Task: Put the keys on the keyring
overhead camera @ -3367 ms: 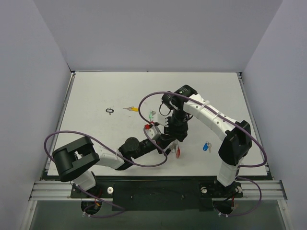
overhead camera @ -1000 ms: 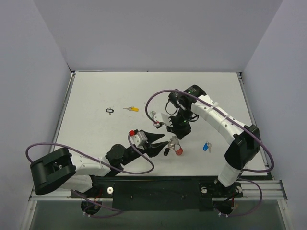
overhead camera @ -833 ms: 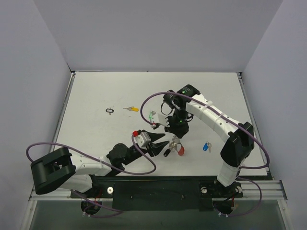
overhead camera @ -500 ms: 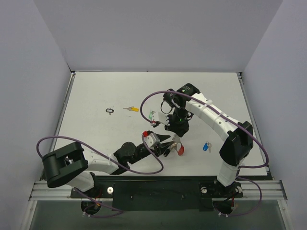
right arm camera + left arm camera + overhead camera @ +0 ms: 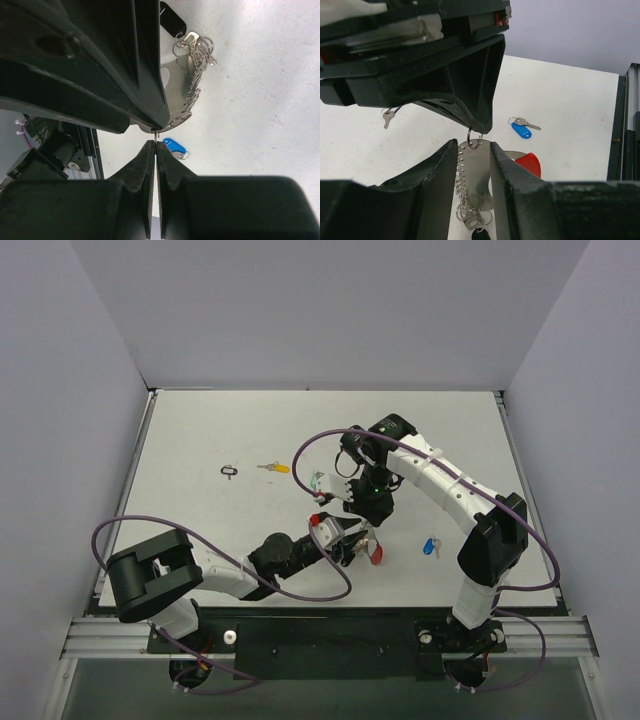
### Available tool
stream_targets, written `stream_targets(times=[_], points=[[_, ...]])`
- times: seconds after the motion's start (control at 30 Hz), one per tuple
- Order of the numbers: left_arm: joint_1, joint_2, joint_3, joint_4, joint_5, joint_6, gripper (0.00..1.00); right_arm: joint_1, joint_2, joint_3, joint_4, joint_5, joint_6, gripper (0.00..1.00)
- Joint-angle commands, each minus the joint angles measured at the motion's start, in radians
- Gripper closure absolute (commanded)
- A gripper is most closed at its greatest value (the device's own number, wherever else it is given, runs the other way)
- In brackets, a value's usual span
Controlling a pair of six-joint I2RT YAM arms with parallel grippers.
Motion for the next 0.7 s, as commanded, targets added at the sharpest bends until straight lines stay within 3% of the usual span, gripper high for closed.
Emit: stream_targets(times=[0.0, 0.2, 0.67], points=[[-0.002, 0.021, 0.041, 0.072, 0.005, 0.025, 0.59, 0.006, 0.001, 0.026, -0.158, -0.021, -0.013, 1.0], [0.006, 0.034, 0.052, 0.071, 0.003, 0.042, 0.59, 0.009, 0.001, 0.026, -0.162, -0.031, -0.016, 1.0], [0.015, 0.049, 0.073, 0.037, 0.048, 0.034, 0.7, 0.009, -0.002, 0.027, -0.162, -0.036, -0.021, 1.0]])
